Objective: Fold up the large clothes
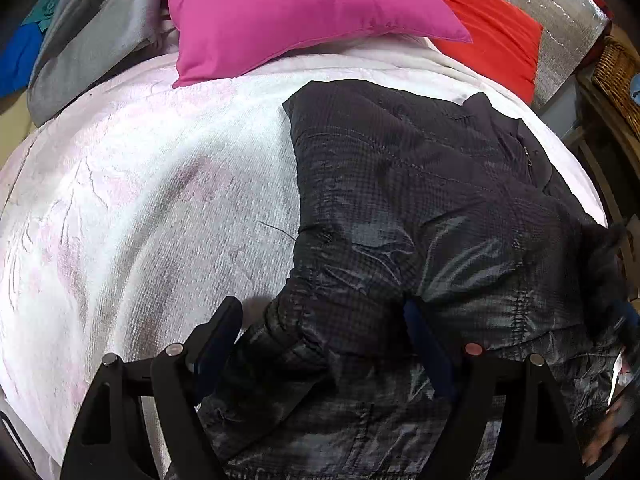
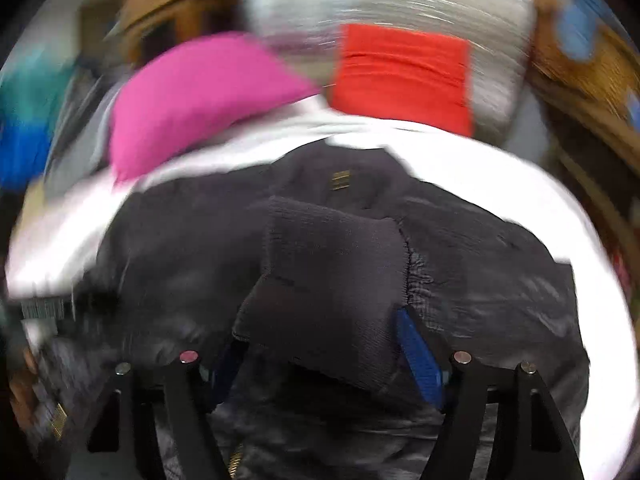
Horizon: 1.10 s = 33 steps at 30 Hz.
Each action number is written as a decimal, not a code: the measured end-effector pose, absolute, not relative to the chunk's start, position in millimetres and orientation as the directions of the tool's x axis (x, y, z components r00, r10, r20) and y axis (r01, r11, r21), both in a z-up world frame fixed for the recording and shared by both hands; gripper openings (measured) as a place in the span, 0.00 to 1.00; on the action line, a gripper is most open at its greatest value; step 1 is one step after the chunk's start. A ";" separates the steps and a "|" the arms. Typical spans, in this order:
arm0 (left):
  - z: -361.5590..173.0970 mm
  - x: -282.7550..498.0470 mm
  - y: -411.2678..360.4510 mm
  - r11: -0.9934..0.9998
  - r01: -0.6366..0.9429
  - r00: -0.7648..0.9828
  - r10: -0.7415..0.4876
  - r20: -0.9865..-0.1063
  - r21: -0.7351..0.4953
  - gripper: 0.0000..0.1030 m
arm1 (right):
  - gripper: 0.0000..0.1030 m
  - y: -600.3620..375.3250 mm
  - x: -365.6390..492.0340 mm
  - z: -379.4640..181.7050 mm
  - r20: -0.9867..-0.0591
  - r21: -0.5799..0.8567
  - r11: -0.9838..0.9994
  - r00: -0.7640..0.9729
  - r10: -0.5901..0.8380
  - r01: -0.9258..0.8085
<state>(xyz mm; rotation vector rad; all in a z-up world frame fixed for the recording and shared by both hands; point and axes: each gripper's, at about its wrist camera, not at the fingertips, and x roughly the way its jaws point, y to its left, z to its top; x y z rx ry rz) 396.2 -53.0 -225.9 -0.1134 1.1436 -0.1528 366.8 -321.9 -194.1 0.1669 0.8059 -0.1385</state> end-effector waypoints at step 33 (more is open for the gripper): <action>-216.2 399.9 -45.5 0.994 0.054 0.447 -0.113 -0.887 -0.099 0.82 | 0.14 -484.3 293.1 -220.2 -0.766 0.519 0.712 0.626 0.143 0.472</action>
